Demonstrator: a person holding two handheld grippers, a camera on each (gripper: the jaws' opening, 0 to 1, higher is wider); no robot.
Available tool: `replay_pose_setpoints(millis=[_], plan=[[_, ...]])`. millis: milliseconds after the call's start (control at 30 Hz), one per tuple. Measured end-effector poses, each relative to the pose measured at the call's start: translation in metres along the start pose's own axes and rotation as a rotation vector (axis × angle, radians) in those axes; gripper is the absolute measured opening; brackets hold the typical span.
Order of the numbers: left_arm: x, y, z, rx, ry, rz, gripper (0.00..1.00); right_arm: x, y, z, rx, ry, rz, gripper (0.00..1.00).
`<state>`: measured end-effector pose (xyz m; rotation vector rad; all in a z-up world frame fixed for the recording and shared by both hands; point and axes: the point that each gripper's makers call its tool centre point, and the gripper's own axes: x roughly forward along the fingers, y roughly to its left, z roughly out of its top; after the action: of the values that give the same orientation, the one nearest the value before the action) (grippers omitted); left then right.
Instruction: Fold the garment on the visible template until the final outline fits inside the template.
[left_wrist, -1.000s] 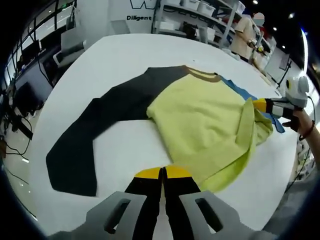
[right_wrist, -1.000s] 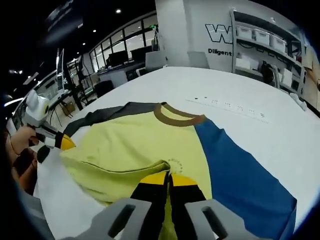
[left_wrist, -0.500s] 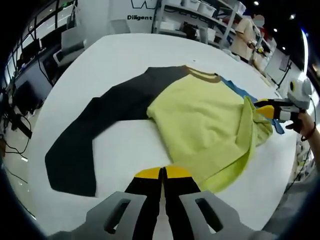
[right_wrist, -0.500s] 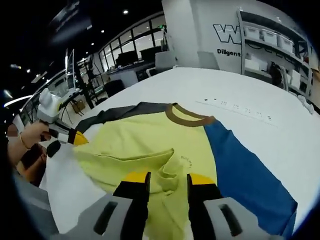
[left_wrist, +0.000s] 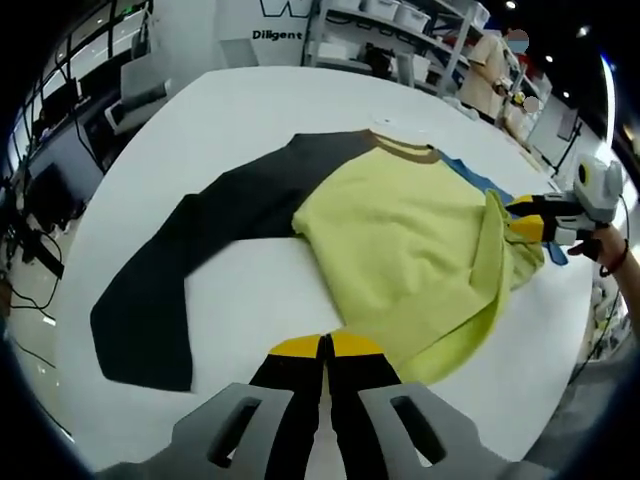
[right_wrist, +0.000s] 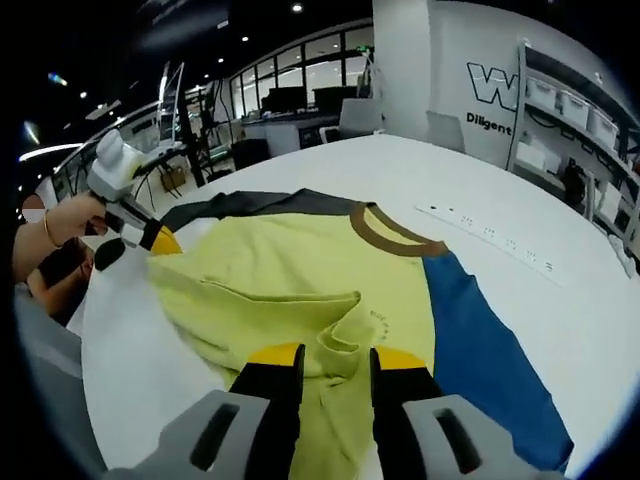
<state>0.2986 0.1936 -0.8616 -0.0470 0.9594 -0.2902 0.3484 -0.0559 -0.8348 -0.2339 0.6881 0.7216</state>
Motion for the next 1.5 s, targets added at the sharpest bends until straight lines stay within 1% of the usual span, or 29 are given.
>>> replay_pose_setpoints(millis=[100,167,200,300,400,533,700,733,833,867,967,1100,1167,1233,1333,1367,1433,1500], plan=[[0.000,0.000,0.000,0.001,0.001,-0.001,0.00,0.002,0.000,-0.002,0.004,0.007,0.003,0.13],[-0.001,0.000,0.000,0.002,0.000,-0.002,0.00,0.002,0.000,-0.003,-0.004,0.013,0.002,0.04],[-0.002,0.000,0.000,0.002,-0.001,-0.002,0.00,0.002,0.000,-0.004,-0.008,0.014,0.001,0.02],[-0.004,0.000,0.000,0.005,-0.003,-0.005,0.00,-0.002,-0.001,-0.005,0.014,0.019,-0.001,0.00],[-0.008,0.000,0.000,0.004,-0.008,-0.012,0.00,-0.009,0.003,-0.004,0.033,0.010,0.016,0.00],[-0.020,-0.002,0.004,-0.002,-0.031,-0.030,0.00,-0.027,0.009,-0.004,0.002,0.006,0.029,0.00],[-0.036,-0.006,0.007,0.008,-0.048,-0.043,0.00,-0.052,0.013,-0.006,-0.005,0.005,0.044,0.00],[-0.044,-0.009,0.010,0.021,-0.060,-0.049,0.00,-0.062,0.015,-0.006,-0.009,-0.001,0.047,0.00],[-0.053,-0.013,0.013,0.037,-0.075,-0.056,0.00,-0.081,0.020,-0.007,-0.030,-0.007,0.047,0.00],[-0.061,-0.016,0.014,0.045,-0.079,-0.061,0.00,-0.086,0.021,-0.008,-0.038,-0.007,0.047,0.00],[-0.075,-0.021,0.014,0.060,-0.086,-0.062,0.00,-0.103,0.027,-0.011,-0.043,-0.015,0.061,0.00],[-0.098,-0.029,0.010,0.086,-0.098,-0.054,0.00,-0.136,0.040,-0.017,-0.068,-0.030,0.079,0.00],[-0.104,-0.030,0.009,0.092,-0.100,-0.050,0.00,-0.144,0.044,-0.019,-0.066,-0.034,0.084,0.00],[-0.115,-0.034,0.000,0.110,-0.095,-0.041,0.00,-0.162,0.056,-0.026,-0.077,-0.034,0.092,0.00],[-0.121,-0.036,-0.006,0.118,-0.092,-0.036,0.00,-0.172,0.066,-0.032,-0.096,-0.025,0.100,0.00],[-0.125,-0.036,-0.010,0.117,-0.085,-0.033,0.00,-0.179,0.074,-0.038,-0.105,-0.021,0.109,0.00],[-0.130,-0.037,-0.016,0.118,-0.084,-0.030,0.00,-0.186,0.086,-0.047,-0.103,-0.007,0.124,0.00],[-0.129,-0.032,-0.023,0.129,-0.073,-0.011,0.00,-0.191,0.099,-0.057,-0.121,0.019,0.141,0.00]])
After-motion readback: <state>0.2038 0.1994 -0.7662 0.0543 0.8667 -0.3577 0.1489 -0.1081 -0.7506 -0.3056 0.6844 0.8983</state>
